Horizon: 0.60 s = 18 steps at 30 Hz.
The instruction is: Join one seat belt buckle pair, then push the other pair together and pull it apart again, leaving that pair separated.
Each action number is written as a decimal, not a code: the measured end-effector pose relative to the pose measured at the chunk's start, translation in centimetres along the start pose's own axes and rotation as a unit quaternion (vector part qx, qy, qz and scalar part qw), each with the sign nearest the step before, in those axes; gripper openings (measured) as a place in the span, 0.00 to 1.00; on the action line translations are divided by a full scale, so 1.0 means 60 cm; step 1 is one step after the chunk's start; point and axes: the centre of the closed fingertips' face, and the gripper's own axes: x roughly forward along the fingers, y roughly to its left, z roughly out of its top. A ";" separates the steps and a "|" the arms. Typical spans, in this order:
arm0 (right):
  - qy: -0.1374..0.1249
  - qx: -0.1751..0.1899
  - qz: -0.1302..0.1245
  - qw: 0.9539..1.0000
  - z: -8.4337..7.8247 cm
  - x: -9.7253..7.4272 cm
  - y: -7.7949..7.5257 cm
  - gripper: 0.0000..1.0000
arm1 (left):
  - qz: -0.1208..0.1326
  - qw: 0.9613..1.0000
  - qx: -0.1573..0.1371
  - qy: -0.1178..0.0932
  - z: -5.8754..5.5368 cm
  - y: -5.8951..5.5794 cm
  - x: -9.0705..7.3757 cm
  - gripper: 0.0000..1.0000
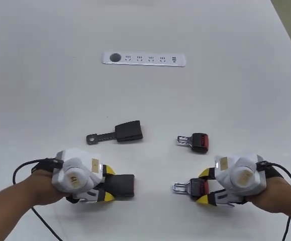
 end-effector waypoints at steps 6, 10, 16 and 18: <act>-0.005 -0.006 0.002 1.000 0.020 0.011 0.005 0.32 | -0.003 1.000 0.006 0.007 -0.001 -0.001 0.000 0.32; -0.009 -0.010 0.006 1.000 0.034 0.017 0.008 0.32 | 0.000 1.000 0.005 0.005 -0.001 -0.001 -0.001 0.32; -0.015 -0.013 0.010 1.000 0.054 0.028 0.009 0.32 | -0.001 1.000 0.012 0.007 0.000 -0.001 0.000 0.32; -0.017 -0.016 0.012 1.000 0.061 0.032 0.010 0.32 | -0.001 1.000 0.013 0.008 0.000 -0.002 0.000 0.32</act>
